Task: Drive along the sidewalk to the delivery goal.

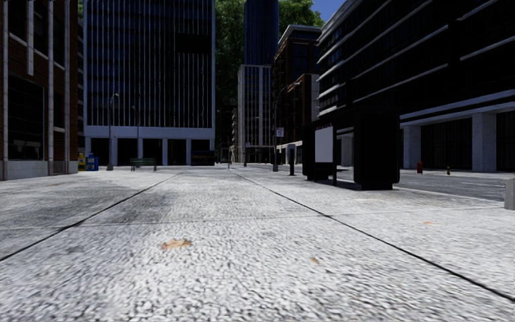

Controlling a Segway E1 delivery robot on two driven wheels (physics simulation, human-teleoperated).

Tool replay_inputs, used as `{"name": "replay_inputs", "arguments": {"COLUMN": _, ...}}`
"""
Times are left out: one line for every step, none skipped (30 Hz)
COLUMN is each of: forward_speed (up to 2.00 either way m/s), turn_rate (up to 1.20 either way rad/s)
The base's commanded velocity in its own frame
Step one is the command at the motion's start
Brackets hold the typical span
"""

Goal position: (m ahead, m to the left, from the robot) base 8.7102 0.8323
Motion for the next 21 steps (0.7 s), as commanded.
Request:
{"name": "replay_inputs", "arguments": {"forward_speed": 2.00, "turn_rate": 0.00}}
{"name": "replay_inputs", "arguments": {"forward_speed": 2.00, "turn_rate": 0.00}}
{"name": "replay_inputs", "arguments": {"forward_speed": 2.00, "turn_rate": 0.00}}
{"name": "replay_inputs", "arguments": {"forward_speed": 2.00, "turn_rate": 0.00}}
{"name": "replay_inputs", "arguments": {"forward_speed": 2.00, "turn_rate": 0.00}}
{"name": "replay_inputs", "arguments": {"forward_speed": 2.00, "turn_rate": 0.00}}
{"name": "replay_inputs", "arguments": {"forward_speed": 2.00, "turn_rate": 0.00}}
{"name": "replay_inputs", "arguments": {"forward_speed": 2.00, "turn_rate": 0.00}}
{"name": "replay_inputs", "arguments": {"forward_speed": 2.00, "turn_rate": 0.00}}
{"name": "replay_inputs", "arguments": {"forward_speed": 2.00, "turn_rate": 0.00}}
{"name": "replay_inputs", "arguments": {"forward_speed": 2.00, "turn_rate": 0.00}}
{"name": "replay_inputs", "arguments": {"forward_speed": 2.00, "turn_rate": 0.00}}
{"name": "replay_inputs", "arguments": {"forward_speed": 2.00, "turn_rate": 0.00}}
{"name": "replay_inputs", "arguments": {"forward_speed": 2.00, "turn_rate": 0.00}}
{"name": "replay_inputs", "arguments": {"forward_speed": 2.00, "turn_rate": 0.00}}
{"name": "replay_inputs", "arguments": {"forward_speed": 2.00, "turn_rate": 0.00}}
{"name": "replay_inputs", "arguments": {"forward_speed": 2.00, "turn_rate": 0.00}}
{"name": "replay_inputs", "arguments": {"forward_speed": 2.00, "turn_rate": 0.00}}
{"name": "replay_inputs", "arguments": {"forward_speed": 2.00, "turn_rate": 0.00}}
{"name": "replay_inputs", "arguments": {"forward_speed": 2.00, "turn_rate": 0.00}}
{"name": "replay_inputs", "arguments": {"forward_speed": 2.00, "turn_rate": 0.00}}
